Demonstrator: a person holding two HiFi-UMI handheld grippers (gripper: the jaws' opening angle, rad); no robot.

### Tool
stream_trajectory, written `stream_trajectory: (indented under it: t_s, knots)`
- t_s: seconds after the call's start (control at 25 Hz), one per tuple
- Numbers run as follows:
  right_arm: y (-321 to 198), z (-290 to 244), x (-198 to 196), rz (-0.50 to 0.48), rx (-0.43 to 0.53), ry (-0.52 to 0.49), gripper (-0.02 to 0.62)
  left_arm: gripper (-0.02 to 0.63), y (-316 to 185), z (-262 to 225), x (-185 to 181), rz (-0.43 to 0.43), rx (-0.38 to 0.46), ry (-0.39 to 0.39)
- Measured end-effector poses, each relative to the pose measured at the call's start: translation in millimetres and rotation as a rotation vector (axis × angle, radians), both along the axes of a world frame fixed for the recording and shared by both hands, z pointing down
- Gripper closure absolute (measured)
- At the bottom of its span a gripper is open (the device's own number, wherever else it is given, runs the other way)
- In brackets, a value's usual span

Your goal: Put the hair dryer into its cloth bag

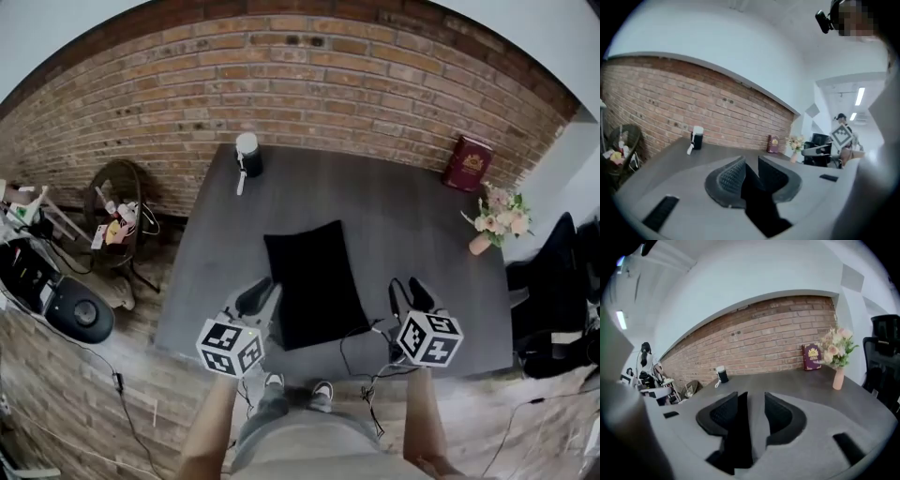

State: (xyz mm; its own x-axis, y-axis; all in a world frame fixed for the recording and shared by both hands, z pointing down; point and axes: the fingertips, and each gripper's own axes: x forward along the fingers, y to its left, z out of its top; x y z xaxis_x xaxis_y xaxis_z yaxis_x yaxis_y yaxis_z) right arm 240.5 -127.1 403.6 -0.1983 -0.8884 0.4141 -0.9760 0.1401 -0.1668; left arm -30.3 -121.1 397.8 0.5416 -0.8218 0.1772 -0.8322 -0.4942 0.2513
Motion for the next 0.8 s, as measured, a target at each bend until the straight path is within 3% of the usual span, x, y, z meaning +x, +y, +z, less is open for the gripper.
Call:
stream_trajectory:
  t_s: [0.24,0.4,0.64,0.8]
  knots:
    - [-12,-107,31,0.076,0.312,0.011,0.511,0.545,-25,-98,-17,-0.23,0.174,0.028]
    - [-7,-151,43,0.131,0.452,0.009,0.551,0.589,-27,-142,-32,-0.346,0.281,0.039]
    - [-2,-160,51,0.188,0.488,0.001,0.595,0.597,-25,-164,-42,-0.396,0.337,0.042]
    - [3,-144,58,0.243,0.453,0.067,0.595,0.597,-23,-160,-45,-0.408,0.34,0.024]
